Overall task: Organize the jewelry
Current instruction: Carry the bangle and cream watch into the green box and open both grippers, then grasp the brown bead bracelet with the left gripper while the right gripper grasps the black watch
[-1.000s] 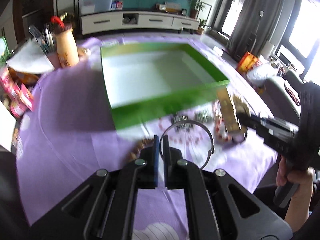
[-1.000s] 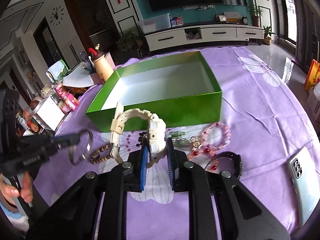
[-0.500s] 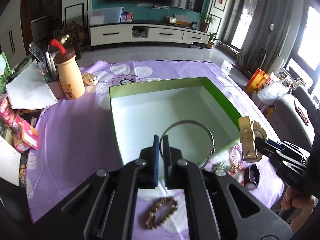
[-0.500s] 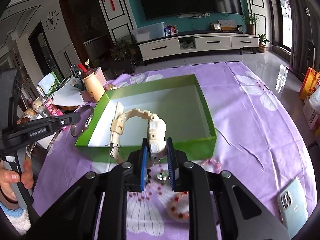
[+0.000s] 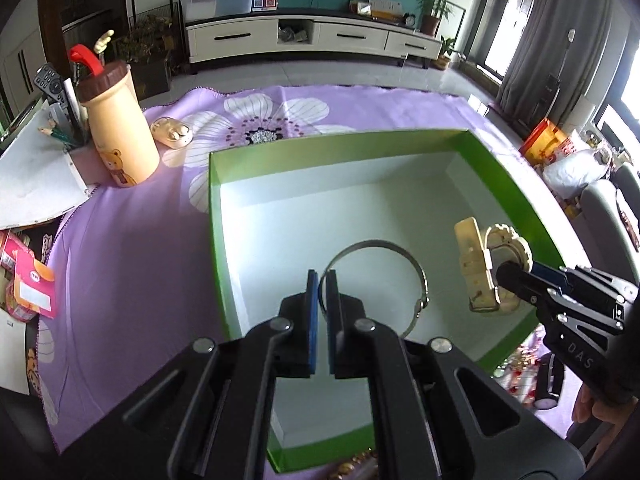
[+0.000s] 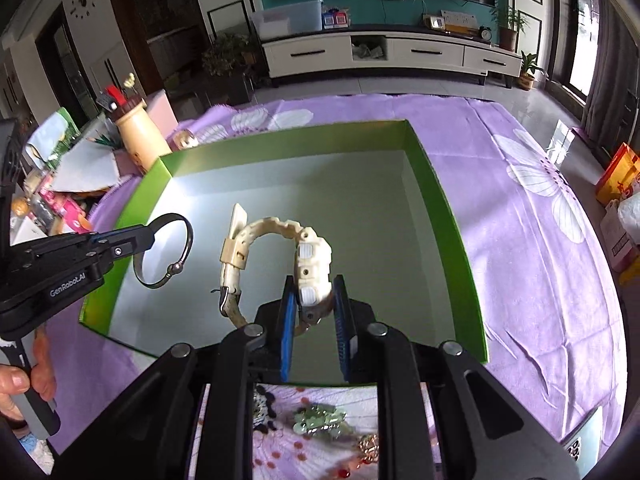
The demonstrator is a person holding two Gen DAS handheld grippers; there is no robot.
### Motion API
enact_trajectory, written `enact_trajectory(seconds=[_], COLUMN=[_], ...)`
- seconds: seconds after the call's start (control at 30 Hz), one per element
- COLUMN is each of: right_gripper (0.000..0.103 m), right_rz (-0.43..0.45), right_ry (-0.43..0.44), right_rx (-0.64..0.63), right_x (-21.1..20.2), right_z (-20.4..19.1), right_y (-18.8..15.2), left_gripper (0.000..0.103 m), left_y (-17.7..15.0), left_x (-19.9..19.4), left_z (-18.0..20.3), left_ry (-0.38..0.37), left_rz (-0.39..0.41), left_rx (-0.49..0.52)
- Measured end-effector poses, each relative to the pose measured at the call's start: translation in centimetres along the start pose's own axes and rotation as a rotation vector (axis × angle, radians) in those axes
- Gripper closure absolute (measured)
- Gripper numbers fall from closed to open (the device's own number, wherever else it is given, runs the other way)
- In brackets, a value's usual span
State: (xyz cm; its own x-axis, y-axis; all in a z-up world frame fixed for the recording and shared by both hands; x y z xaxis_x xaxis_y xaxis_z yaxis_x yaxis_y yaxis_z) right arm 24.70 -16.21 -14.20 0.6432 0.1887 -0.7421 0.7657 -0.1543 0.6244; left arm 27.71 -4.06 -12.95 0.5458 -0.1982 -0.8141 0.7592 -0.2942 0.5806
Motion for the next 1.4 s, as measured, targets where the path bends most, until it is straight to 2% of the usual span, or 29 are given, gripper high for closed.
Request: enact_trajectory(seconds=[0.2, 0.23, 0.3, 0.33, 0.43, 0.57, 0.67, 0.73, 0.83, 1.07, 1.23, 1.4], right_gripper=[0.080, 0.078, 0.066, 0.065, 0.062, 0.052, 0.044, 0.043, 0.043, 0.043, 0.043, 0.043], right_rz=[0.003, 0.007, 0.021, 0.033, 0.064, 0.105, 0.142, 0.160, 0.191, 0.227, 0.225, 0.174], right_ry=[-0.023, -0.023, -0.026, -0.024, -0.018, -0.008, -0.011, -0.011, -0.008, -0.024, -0.024, -0.036], right_rx=[0.023, 0.027, 0.041, 0.052, 0.078, 0.110, 0.124, 0.138, 0.165, 0.181, 0.176, 0.140], right_x=[0.5, 0.4, 0.0, -0.5, -1.9, -4.0, -6.1, -7.4, -9.5, -13.3, -14.2, -13.7], right_z=[1.0, 1.2, 1.6, 2.0, 2.5, 3.4, 4.0, 4.4, 5.2, 5.9, 5.3, 4.4], right_y=[0.2, 0.3, 0.3, 0.3, 0.2, -0.1, -0.6, -1.1, -2.1, -4.5, -6.3, -8.7], left_gripper=[0.096, 0.092, 0.077, 0.066, 0.058, 0.035, 0.025, 0.019, 0.017, 0.017, 0.017, 0.017], left_y=[0.2, 0.3, 0.5, 0.7, 1.0, 1.3, 1.2, 0.9, 0.1, -3.2, -6.6, -9.5], left_x=[0.5, 0.3, -0.2, -0.4, -1.4, -3.0, -4.7, -5.7, -7.3, -9.6, -9.3, -8.4], left_z=[0.4, 0.4, 0.4, 0.3, 0.3, -0.2, -0.5, -0.7, -1.1, -1.3, -1.7, -3.0], left_ry=[0.017, 0.022, 0.021, 0.029, 0.036, 0.044, 0.042, 0.047, 0.044, 0.006, -0.016, -0.054], left_rz=[0.005, 0.012, 0.024, 0.034, 0.061, 0.097, 0.129, 0.145, 0.163, 0.148, 0.086, 0.020], left_rx=[0.017, 0.015, 0.010, 0.009, 0.005, -0.008, -0.014, -0.016, -0.015, 0.012, 0.023, 0.000])
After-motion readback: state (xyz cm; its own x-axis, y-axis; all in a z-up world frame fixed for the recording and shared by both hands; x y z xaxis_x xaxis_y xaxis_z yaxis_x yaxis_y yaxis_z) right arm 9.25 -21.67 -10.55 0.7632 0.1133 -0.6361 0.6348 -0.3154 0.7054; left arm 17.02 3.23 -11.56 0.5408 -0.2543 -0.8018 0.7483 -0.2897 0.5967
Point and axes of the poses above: each gripper's, at about its wrist camera, not at the fingertips, and x roughly the way its jaws point, z to its right, y to its top, the point moved 10 cm from there along x, roughly the way its jaws point, and after that the axes turned 7 degrees about y, right-handed, at the moved point
